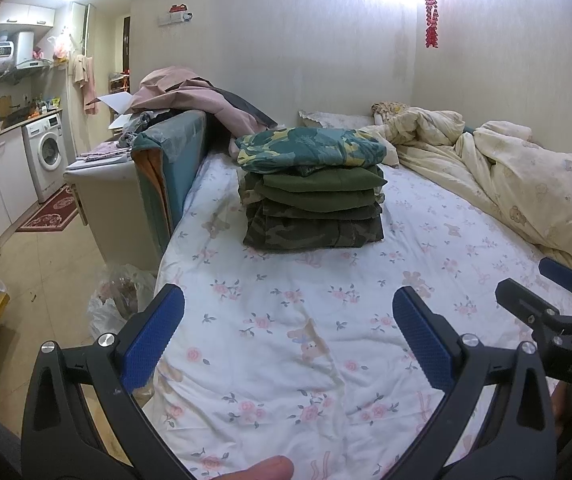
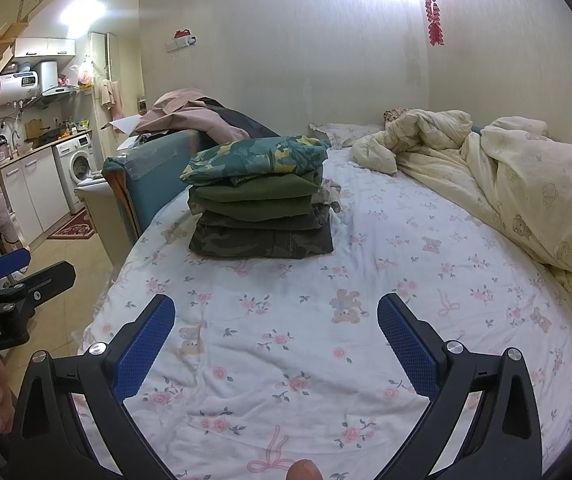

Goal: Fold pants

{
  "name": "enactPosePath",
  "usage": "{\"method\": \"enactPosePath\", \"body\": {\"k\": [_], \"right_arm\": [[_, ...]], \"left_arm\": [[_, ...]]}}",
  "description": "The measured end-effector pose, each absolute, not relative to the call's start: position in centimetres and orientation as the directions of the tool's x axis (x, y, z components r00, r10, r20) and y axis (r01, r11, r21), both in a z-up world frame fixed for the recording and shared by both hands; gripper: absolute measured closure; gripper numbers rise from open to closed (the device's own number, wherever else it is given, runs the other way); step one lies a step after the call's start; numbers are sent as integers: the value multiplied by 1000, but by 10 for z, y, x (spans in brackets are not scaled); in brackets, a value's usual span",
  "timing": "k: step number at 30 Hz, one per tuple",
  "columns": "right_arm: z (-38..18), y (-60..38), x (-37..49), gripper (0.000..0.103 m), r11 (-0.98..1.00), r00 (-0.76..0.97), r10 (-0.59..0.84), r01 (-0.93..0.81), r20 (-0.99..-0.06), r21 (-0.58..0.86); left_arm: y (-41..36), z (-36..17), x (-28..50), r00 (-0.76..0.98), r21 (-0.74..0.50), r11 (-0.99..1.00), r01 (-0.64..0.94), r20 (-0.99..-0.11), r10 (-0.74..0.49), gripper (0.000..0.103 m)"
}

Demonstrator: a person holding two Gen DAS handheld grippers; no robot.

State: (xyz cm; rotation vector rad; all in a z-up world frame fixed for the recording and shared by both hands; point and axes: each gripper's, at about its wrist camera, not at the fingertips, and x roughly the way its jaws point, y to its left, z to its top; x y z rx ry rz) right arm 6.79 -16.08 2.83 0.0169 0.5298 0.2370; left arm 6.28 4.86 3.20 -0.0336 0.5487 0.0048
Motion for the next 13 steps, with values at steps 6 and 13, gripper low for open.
{"method": "enactPosePath", "body": {"k": [6, 13], "right_arm": [[23, -162, 71, 0, 973, 828, 228, -213, -513, 90], [17, -162, 75, 0, 972, 820, 233, -207, -523, 108]], "left_arm": [[51, 30, 64, 845, -41, 999, -7, -535, -16, 0], [51, 26, 67, 840, -32, 999, -10, -542, -9, 0]]}}
